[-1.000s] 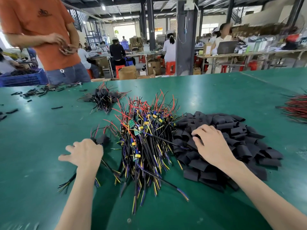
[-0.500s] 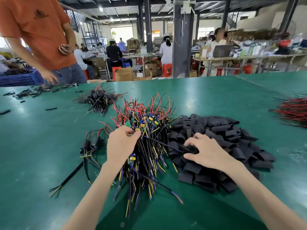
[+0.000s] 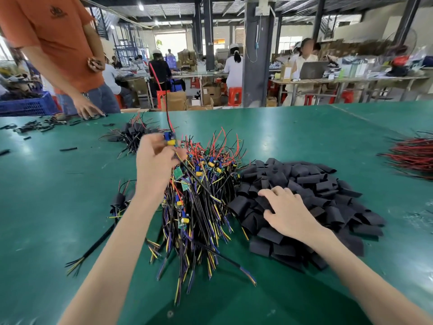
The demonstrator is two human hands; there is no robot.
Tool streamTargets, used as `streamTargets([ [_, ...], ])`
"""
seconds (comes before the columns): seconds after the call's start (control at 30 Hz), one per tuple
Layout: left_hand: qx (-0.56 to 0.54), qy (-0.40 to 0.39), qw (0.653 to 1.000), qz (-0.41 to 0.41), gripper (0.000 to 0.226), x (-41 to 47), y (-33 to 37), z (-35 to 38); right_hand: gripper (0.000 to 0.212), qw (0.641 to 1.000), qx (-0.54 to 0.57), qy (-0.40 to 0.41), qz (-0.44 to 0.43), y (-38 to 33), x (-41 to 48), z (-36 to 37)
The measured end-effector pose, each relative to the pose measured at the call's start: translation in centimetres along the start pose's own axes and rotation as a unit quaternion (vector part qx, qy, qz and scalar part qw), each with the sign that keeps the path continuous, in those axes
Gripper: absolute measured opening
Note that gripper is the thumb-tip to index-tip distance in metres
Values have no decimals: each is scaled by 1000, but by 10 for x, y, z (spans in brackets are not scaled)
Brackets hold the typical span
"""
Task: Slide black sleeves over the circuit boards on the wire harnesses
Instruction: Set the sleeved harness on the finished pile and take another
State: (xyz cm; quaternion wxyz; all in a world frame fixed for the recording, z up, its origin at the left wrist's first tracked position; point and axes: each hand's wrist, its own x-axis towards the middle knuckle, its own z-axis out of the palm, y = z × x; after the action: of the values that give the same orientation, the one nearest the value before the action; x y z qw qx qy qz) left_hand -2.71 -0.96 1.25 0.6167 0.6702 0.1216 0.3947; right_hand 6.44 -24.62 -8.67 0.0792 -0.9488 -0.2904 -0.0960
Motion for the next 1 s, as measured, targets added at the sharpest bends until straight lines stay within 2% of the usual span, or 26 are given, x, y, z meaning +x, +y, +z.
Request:
streamTargets([
  [0.03,-17,2,1000,24,28,2,7,-2,50,1000,1,-6,4,0,0,0],
  [0.1,16,11,996,88,33,7,20,-7,56,1000,-10,-15,5,-2,1,1],
  [0.17,86,23,983,163,37,13,33,-16,58,1000,-14,-13,6,-4,1,0],
  [0.27,219,14,943,249,37,17,43,-30,58,1000,-3,-2,12,-6,1,-2],
  [0.33,316,-32,912,259,33,12,36,-29,60,1000,-1,3,15,-7,1,-4],
  [0.43,439,-166,859,203,28,-3,3,-21,57,999,32,15,14,-9,1,-7],
  [0.5,453,-221,845,180,15,-13,-24,-18,54,996,76,40,9,-9,0,-9],
  [0.53,458,-227,842,172,16,-18,-37,-17,53,994,96,54,6,-8,0,-9],
  [0.63,511,-189,821,172,21,-26,-62,-16,48,987,132,93,-5,-8,-1,-10],
  [0.73,514,-146,806,256,16,-27,-68,-17,45,980,172,101,-4,-9,-1,-10],
  [0.8,513,-125,794,303,22,-28,-67,-20,45,977,189,94,-9,-9,-1,-9],
  [0.9,511,-134,777,342,38,-28,-64,-25,44,974,202,96,-15,-9,-2,-10],
  [1.0,513,-157,766,355,41,-29,-64,-27,44,973,206,102,-21,-11,-3,-13],
])
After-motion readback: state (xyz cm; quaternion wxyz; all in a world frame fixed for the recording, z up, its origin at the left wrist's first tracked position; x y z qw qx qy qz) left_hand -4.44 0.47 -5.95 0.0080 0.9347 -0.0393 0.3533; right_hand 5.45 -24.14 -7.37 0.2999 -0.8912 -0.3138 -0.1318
